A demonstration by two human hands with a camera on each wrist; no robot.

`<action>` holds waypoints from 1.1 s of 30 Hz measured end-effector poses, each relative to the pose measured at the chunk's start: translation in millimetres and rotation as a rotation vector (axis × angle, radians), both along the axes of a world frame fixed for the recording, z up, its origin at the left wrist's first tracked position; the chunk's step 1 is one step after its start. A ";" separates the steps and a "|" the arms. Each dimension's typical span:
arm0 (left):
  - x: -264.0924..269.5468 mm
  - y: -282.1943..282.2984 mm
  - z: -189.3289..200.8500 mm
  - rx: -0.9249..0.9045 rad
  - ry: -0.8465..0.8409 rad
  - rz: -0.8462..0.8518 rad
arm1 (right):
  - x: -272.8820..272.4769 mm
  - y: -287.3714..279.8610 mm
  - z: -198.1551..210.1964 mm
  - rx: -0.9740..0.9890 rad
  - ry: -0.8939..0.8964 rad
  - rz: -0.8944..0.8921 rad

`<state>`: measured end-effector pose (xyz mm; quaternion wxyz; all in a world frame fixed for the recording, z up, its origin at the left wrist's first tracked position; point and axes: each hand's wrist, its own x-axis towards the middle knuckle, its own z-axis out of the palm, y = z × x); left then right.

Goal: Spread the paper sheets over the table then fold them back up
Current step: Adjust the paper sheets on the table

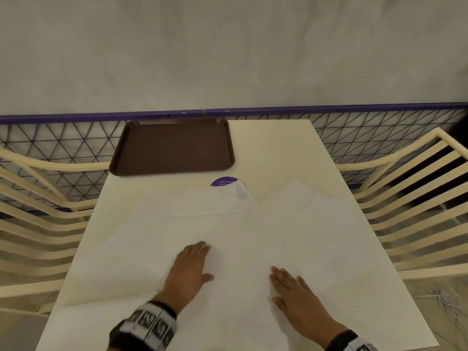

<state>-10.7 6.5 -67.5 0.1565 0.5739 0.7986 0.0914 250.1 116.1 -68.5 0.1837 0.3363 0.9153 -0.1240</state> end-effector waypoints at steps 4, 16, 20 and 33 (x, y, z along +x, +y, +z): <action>-5.4 34.3 15.0 -0.265 0.017 0.012 | -7.6 -1.2 9.5 -0.039 0.203 -0.074; 4.3 -5.7 57.5 0.213 -0.383 0.145 | -117.3 14.5 64.7 -0.096 0.403 0.120; -21.1 -53.1 92.9 0.386 -0.507 0.419 | -149.5 9.6 87.3 -0.471 0.433 0.011; -112.9 -229.7 41.2 0.226 -0.684 1.091 | -233.8 -90.8 40.6 -0.868 0.316 -0.170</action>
